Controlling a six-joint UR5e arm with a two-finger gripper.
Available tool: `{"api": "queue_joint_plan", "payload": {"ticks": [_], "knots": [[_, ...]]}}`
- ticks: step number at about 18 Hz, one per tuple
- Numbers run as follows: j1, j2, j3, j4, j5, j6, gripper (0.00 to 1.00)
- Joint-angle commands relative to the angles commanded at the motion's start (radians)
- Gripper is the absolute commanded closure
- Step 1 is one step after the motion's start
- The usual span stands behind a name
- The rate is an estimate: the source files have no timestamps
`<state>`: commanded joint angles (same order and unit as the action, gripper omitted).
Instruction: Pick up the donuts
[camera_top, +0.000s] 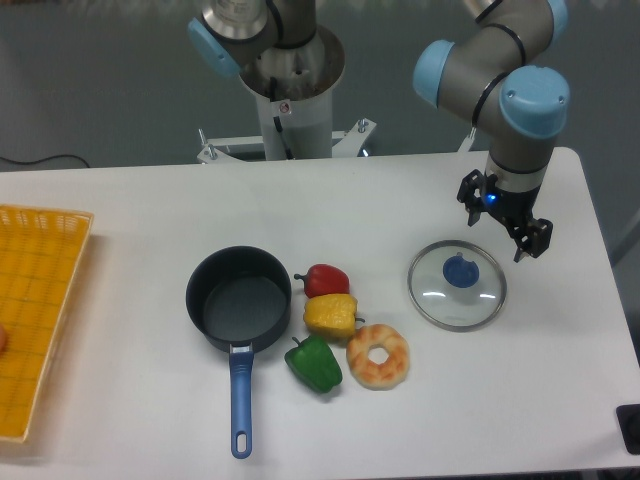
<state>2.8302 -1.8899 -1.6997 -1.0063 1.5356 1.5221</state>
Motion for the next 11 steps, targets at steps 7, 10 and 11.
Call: {"api": "queue_joint_plan", "payload": {"ticks": [7, 10, 11], "knots": [[-0.095, -0.031, 0.021, -0.002, 0.012, -0.328, 0.00], [-0.120, -0.047, 0.017, -0.002, 0.029, -0.410, 0.00], [-0.138, -0.057, 0.017, -0.002, 0.034, -0.436, 0.00]]}}
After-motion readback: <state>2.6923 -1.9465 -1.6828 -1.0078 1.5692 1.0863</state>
